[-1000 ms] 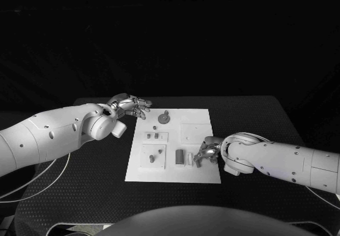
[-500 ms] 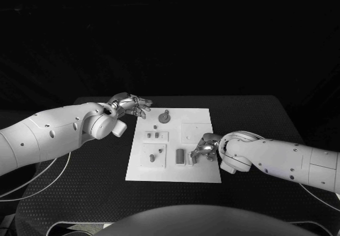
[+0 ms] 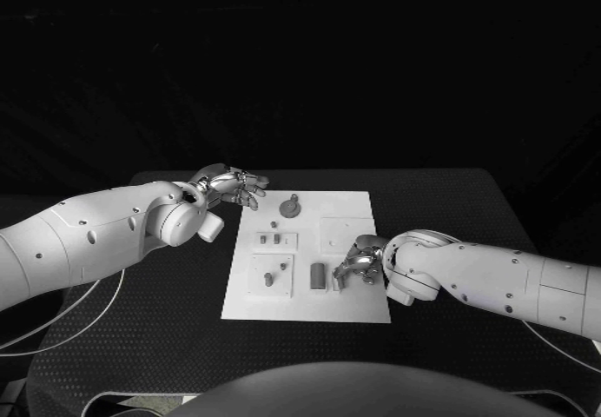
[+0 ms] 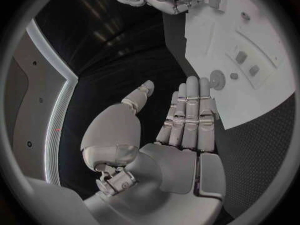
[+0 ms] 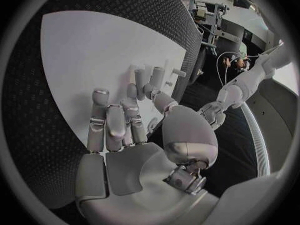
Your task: Assemble the parts on the task board
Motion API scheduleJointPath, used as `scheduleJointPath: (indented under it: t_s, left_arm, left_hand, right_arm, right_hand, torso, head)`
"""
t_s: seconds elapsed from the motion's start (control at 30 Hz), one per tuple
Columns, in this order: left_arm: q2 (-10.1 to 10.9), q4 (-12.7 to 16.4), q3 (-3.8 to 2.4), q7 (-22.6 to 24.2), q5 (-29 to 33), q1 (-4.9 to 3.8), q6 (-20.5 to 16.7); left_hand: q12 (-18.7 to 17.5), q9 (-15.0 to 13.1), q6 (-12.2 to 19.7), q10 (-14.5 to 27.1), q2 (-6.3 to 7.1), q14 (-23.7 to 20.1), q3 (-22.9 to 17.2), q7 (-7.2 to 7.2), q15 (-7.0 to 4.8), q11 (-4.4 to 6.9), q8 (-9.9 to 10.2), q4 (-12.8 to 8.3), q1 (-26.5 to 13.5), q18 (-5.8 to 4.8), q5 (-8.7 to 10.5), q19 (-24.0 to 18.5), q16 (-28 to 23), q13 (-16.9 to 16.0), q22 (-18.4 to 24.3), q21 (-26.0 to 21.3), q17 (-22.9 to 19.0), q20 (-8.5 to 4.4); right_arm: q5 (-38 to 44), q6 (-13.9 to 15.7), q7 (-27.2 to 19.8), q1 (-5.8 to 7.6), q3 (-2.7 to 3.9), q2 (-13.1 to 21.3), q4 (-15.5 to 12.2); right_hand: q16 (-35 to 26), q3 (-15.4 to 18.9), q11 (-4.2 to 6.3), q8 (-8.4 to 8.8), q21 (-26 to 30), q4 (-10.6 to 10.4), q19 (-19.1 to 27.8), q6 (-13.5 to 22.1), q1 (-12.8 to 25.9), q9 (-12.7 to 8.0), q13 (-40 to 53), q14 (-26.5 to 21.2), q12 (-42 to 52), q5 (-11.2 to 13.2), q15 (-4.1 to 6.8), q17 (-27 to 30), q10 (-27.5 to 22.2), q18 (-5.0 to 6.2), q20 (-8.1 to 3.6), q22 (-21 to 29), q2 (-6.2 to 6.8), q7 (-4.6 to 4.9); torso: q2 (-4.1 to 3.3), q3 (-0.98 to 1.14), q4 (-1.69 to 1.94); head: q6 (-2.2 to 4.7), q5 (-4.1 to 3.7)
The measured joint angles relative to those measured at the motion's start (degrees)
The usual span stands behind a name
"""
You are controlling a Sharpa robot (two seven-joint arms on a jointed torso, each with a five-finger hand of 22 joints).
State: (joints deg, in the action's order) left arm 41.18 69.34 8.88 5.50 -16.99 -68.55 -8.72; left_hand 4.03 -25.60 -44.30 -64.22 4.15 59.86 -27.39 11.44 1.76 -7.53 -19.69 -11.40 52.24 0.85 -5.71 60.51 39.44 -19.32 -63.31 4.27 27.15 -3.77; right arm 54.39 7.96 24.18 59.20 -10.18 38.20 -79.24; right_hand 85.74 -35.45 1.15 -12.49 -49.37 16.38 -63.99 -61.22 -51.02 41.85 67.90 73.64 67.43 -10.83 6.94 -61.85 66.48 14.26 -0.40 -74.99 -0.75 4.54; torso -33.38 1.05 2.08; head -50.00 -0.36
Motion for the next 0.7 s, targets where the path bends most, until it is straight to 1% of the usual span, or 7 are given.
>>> scheduleJointPath:
  t_s: [0.2,0.33,0.6,0.7]
  left_arm:
    - [0.03,0.00,0.00,-0.01,0.00,0.00,0.00]
    - [0.05,0.01,0.00,-0.01,0.00,0.00,0.00]
    - [0.10,0.06,0.00,-0.01,0.00,0.00,-0.01]
    - [0.07,0.02,0.00,-0.01,0.00,0.00,-0.01]
  left_hand:
    - [0.00,0.00,0.00,0.00,0.00,0.00,0.00,0.00,0.00,0.00,0.00,0.00,0.00,0.00,0.00,0.00,0.00,0.00,0.00,0.00,0.05,0.00]
    - [0.00,-0.01,0.00,0.00,0.00,0.00,0.00,0.00,0.00,0.00,0.00,0.00,0.00,0.00,0.00,0.00,0.00,0.01,0.00,0.00,0.04,0.00]
    - [0.00,-0.01,0.00,0.00,0.00,0.00,0.00,0.00,0.00,0.00,0.00,0.00,0.00,0.00,0.00,0.00,0.00,0.01,0.00,0.00,0.09,0.00]
    - [0.00,-0.01,0.00,0.00,0.00,0.00,-0.15,0.00,0.00,0.00,0.00,-0.15,0.00,0.00,0.00,0.00,0.00,0.01,0.00,0.00,0.09,0.00]
  right_arm:
    - [-0.47,-0.64,0.34,0.01,-0.01,-0.38,-0.23]
    - [-0.67,-0.80,0.49,0.01,-0.02,-0.69,0.10]
    - [-0.68,-0.57,0.79,0.06,-0.02,-1.07,1.07]
    - [-0.58,-0.31,0.88,0.02,-0.07,-1.15,1.14]
  right_hand:
    - [0.00,-0.01,0.00,0.04,0.00,-0.01,0.00,-0.02,0.00,-0.17,0.00,0.16,0.00,0.02,-0.02,0.06,0.00,-0.03,0.00,0.00,0.00,-0.02]
    - [0.00,-0.16,0.00,0.05,0.00,-0.15,0.00,-0.03,0.00,-0.25,0.00,0.20,0.00,0.19,0.00,0.04,0.00,-0.05,0.01,0.00,0.00,-0.03]
    - [0.00,-0.16,0.09,0.06,0.00,-0.15,0.01,-0.15,0.00,-0.24,0.05,0.31,-0.01,0.30,-0.09,0.16,0.09,-0.11,0.01,0.00,0.00,-0.15]
    - [0.00,-0.16,0.09,0.31,0.00,-0.15,0.01,-0.15,0.00,-0.35,0.00,0.19,-0.01,0.17,0.02,0.22,0.09,-0.12,0.01,0.00,0.00,-0.15]
  torso:
    - [0.00,0.00,0.01]
    - [0.00,0.00,0.01]
    - [-0.02,0.03,0.02]
    - [-0.02,0.04,0.01]
  head:
    - [0.00,0.21]
    - [0.00,0.22]
    - [0.00,0.35]
    - [0.00,0.35]
